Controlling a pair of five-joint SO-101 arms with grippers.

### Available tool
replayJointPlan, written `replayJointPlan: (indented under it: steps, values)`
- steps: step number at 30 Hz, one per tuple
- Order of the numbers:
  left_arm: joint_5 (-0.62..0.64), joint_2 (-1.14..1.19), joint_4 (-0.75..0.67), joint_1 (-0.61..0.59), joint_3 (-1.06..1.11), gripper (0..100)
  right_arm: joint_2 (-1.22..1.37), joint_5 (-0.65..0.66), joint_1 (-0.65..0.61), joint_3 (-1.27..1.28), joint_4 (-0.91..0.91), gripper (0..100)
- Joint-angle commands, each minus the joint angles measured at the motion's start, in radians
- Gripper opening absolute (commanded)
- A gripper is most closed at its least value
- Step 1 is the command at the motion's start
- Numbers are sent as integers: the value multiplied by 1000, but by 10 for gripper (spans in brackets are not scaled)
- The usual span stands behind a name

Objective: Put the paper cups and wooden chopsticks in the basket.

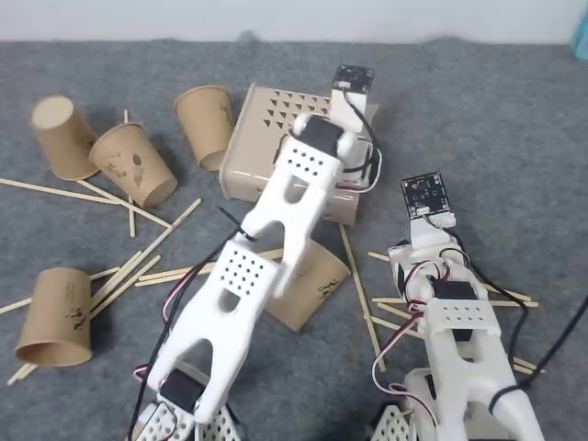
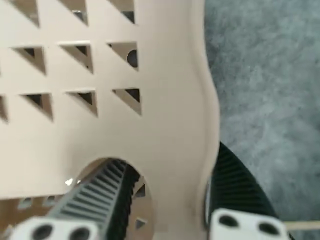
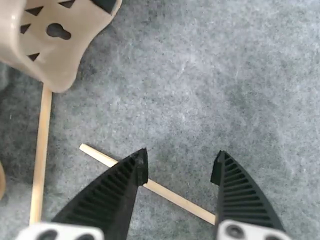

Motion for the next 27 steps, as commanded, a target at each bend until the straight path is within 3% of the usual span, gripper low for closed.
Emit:
replayJointPlan:
  steps: [1, 10, 22, 24, 27]
  values:
    - [-20, -192, 38, -23, 111, 206, -1, 14, 7, -40, -16, 221]
    - [-100, -443, 5, -17, 455, 206, -1, 14, 7, -41, -16, 221]
    - [-187, -374, -26, 41, 446, 201, -1, 14, 8, -41, -16, 221]
    - [-187, -371, -26, 61, 435, 163, -1, 14, 8, -41, -16, 221]
    - [-193, -362, -28, 100, 389, 31, -1, 14, 8, -41, -16, 221]
